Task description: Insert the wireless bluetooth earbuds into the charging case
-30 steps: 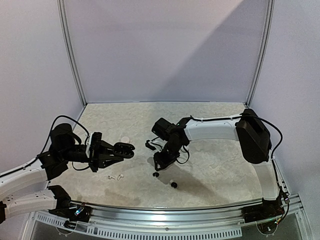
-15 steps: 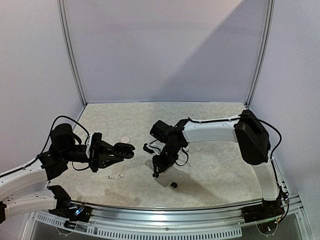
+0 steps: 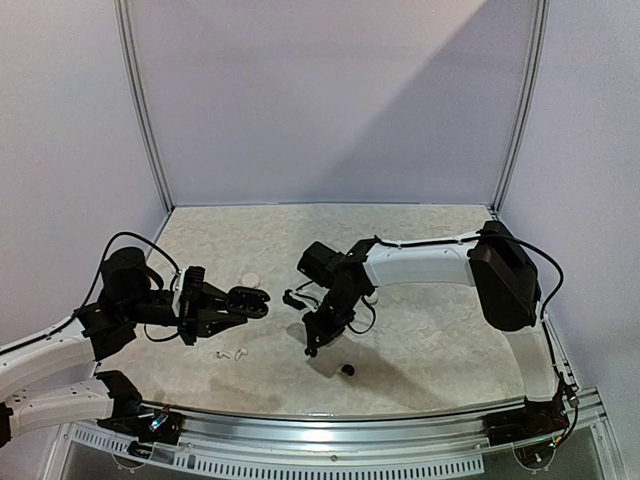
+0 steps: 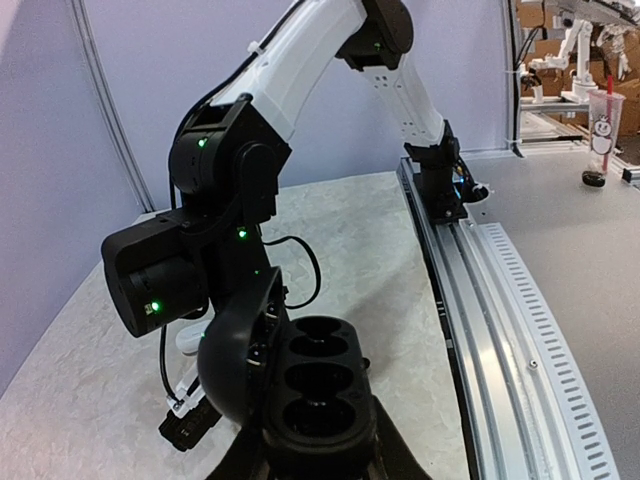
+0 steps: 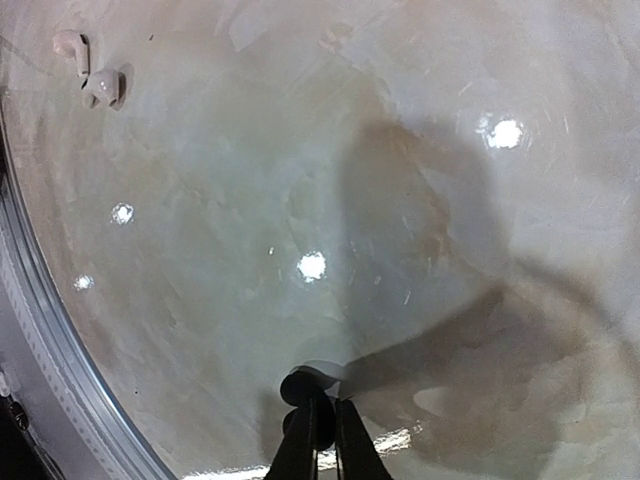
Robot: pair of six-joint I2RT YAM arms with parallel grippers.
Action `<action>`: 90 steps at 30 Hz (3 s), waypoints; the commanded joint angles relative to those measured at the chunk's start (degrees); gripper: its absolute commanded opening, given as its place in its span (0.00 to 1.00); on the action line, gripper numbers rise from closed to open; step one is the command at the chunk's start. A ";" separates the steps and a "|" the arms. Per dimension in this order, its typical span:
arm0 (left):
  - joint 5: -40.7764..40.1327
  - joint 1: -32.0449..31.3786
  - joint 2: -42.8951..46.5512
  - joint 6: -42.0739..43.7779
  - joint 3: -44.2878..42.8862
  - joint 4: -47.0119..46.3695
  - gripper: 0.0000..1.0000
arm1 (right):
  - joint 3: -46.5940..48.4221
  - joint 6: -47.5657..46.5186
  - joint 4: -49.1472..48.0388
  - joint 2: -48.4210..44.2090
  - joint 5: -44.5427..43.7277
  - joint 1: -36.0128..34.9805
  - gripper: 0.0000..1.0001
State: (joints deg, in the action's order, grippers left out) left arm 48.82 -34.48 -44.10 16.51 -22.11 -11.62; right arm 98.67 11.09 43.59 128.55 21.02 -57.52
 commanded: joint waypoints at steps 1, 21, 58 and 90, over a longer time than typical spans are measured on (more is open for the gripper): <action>0.03 -0.85 0.56 0.80 0.56 1.07 0.00 | 0.06 0.02 2.26 0.74 2.24 -0.80 0.07; -0.01 -0.85 0.33 1.88 0.24 1.52 0.00 | 1.11 0.78 3.06 0.59 2.98 -1.20 0.00; -1.11 -0.85 -2.91 -8.69 -1.49 -5.75 0.00 | 13.63 -38.00 -7.83 -20.56 -1.73 -11.31 0.00; -0.89 -1.03 -2.49 -6.53 -1.53 -5.67 0.00 | 18.02 -41.70 -1.57 -13.80 -3.52 -11.29 0.00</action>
State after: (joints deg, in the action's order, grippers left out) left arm 47.37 -34.50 -46.89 9.21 -22.57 -16.45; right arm 115.37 -30.30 40.34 112.81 18.15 -68.62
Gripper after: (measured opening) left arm 0.236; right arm 0.037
